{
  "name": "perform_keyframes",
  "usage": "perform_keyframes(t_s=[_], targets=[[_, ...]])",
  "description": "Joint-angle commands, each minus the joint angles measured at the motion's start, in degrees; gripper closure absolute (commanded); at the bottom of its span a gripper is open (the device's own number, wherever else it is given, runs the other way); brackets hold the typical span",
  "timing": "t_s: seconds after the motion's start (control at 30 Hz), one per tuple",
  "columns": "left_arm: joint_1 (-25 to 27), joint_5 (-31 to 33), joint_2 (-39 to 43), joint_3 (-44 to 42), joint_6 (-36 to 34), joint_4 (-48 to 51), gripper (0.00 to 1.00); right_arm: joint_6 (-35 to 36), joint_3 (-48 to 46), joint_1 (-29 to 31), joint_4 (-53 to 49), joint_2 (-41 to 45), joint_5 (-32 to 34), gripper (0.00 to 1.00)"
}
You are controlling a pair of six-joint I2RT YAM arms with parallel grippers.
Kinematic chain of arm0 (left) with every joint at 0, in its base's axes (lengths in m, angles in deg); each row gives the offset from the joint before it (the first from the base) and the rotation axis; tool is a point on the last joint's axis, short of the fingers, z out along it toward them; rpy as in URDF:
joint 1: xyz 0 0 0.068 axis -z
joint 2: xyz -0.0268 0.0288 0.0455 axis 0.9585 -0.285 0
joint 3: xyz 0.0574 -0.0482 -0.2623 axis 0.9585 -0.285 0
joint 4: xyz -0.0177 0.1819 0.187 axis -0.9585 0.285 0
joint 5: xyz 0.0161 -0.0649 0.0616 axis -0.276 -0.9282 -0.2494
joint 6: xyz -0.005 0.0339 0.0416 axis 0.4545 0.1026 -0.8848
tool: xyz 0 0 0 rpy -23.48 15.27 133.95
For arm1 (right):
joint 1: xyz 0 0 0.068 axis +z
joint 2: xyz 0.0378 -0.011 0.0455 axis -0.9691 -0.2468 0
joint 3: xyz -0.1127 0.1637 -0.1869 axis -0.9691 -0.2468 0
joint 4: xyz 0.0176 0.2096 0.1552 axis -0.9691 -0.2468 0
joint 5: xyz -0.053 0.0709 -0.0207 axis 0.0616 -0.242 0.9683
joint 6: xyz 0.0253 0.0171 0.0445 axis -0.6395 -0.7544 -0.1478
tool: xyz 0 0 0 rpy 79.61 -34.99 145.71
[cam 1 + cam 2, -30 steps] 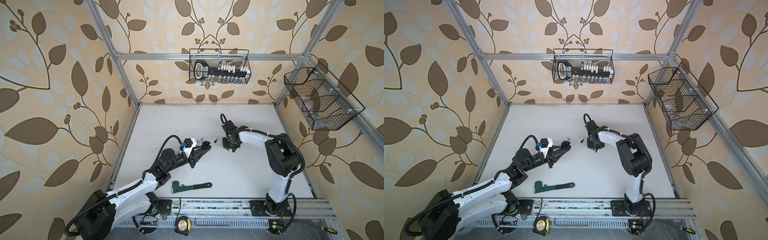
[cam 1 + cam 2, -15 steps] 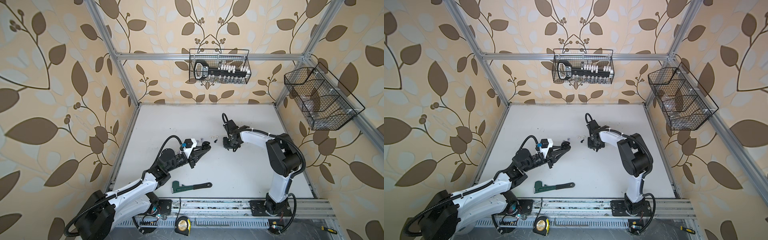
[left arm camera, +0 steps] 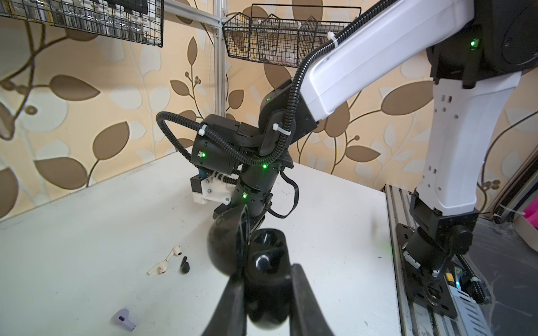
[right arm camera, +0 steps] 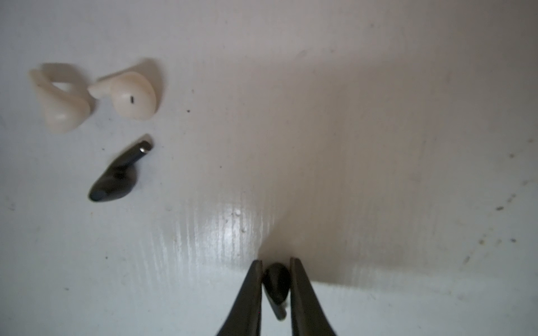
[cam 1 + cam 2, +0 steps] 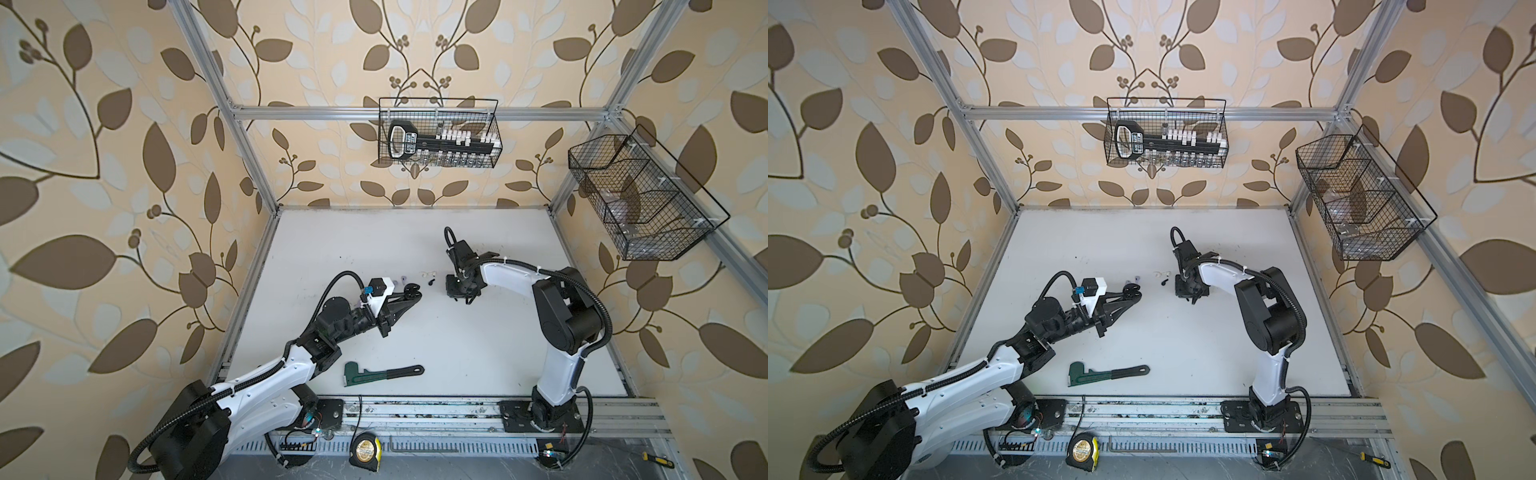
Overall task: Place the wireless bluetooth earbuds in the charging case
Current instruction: 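Close the right gripper on the black earbud, then lift the black earbud and carry it toward the case in the left gripper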
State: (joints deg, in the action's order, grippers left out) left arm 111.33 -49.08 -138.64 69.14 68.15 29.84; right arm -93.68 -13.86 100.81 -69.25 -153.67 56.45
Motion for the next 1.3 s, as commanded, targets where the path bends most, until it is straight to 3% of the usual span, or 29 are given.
perform_keyframes(t_s=[0.0,0.37,0.67,0.83,0.93,1.1,1.27], targets=[[0.2,-0.8,0.3,0.4,-1.4,-2.2,1.0,-1.2,-2.4,0.6,-3.7,-0.3,0.0,0.86],[0.2,-4.4,-3.0,-0.3,-3.1,-6.6,1.0,-2.8,-4.3,0.6,-2.7,4.0,-1.2,0.94],[0.2,-2.8,-9.0,-2.7,0.7,-18.0,1.0,-7.7,-8.2,0.6,-2.2,20.0,-1.4,0.94],[0.1,-1.0,-12.3,-3.5,4.4,-23.8,1.0,-15.0,-11.7,2.0,-0.1,31.7,-0.9,0.93],[0.0,0.1,-12.8,-4.6,6.0,-27.0,1.0,-20.7,-15.5,5.4,3.9,39.6,3.1,0.88],[-0.3,1.4,-13.0,-5.8,7.0,-30.2,1.0,-24.1,-16.2,14.4,6.5,48.3,14.4,0.86],[-0.3,0.3,-13.4,-5.9,7.7,-31.7,1.0,-26.3,-18.2,19.5,11.8,53.3,18.4,0.86]])
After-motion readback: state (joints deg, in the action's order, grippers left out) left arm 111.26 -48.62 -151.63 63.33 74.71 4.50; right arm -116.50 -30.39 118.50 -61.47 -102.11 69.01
